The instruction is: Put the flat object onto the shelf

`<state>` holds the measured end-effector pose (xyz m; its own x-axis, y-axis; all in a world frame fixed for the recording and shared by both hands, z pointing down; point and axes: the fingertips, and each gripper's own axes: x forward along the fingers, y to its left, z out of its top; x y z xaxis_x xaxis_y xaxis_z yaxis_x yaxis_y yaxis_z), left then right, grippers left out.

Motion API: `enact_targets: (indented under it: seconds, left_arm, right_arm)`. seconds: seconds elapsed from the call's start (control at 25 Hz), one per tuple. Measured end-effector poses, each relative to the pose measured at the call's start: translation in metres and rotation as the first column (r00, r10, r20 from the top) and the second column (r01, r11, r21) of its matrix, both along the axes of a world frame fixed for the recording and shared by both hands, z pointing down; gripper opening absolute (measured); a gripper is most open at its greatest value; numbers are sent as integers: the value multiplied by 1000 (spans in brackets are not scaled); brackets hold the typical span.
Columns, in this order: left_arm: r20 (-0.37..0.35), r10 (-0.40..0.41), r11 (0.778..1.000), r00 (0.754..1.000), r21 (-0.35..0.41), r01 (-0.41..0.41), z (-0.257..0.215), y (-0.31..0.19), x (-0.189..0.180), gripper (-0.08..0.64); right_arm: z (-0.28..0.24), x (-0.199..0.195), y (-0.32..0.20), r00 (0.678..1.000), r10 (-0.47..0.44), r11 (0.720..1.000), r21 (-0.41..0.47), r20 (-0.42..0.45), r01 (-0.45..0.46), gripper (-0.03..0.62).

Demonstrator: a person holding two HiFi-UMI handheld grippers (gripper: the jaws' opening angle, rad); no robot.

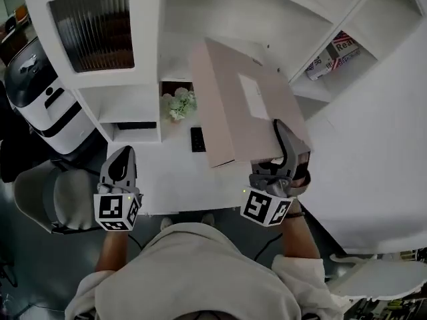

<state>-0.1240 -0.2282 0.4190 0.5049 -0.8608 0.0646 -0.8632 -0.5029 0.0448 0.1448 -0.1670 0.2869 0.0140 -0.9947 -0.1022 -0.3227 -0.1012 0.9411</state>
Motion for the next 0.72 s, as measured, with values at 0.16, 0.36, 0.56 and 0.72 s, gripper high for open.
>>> enact_targets:
  seconds: [0.16,0.36,0.56,0.72]
  left_arm:
    - [-5,-22,1000,1000,-5,22,1,-4,0,6]
    - [-13,-47,999,999,-8,47,3,-7,0,6]
    - [-13,-67,998,998,-14,67,5,-9,1,6]
    - [-15,-85,996,996,-19,85,7,-11,0,6]
  right_arm:
    - [5,0,-18,995,4,999,-35,-98,-8,272]
    - [10,4,-34,985,-1,998,-68,-174,-11,272]
    - [20,7,-52,973,-8,993,-114,-231,-19,272]
    - [31,8,-68,962,-15,988,-154,-272,-28,272]
